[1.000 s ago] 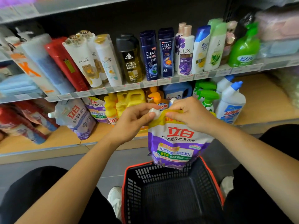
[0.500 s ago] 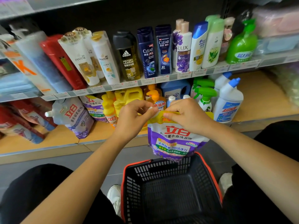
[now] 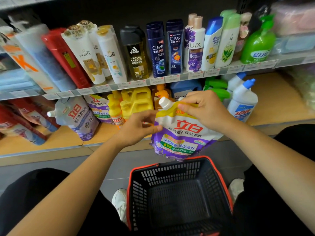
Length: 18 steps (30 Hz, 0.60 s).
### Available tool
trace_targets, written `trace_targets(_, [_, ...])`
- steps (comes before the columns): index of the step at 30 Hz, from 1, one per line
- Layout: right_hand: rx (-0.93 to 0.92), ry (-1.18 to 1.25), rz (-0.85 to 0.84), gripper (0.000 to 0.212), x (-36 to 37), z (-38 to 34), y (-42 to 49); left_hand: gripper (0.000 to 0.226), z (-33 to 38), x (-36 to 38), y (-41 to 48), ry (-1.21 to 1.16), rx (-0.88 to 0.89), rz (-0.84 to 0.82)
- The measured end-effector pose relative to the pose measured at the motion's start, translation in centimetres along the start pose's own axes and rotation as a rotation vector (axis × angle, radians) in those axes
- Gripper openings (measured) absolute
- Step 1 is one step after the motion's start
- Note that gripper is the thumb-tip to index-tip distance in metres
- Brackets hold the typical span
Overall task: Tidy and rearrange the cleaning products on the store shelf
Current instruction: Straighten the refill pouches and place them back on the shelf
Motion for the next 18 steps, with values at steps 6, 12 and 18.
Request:
trace_targets(6, [-0.023,0.041,0.114,0.012,-1.8,0.1,0.0,0.039,-6.5,1.6,-0.3,0.105,-0.307,-0.016])
trace_targets(12, [0.037,0.090,0.195,0.012,-2.5,0.4,-0.1,0.026,-9.4,3.7,-0.3,-0.434,-0.607,0.009])
trace_targets(18, [0.168,0.073,0.327,0.014,-3.8,2.6,0.0,0.007,-9.2,4.5,1.0,-0.745,-0.621,0.339])
Point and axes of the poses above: each hand's wrist, its own y-axis towards the middle knuckle, its own x-axis out of the palm, z = x × y, the point moved 2 cm from there along y, towards the middle knuckle
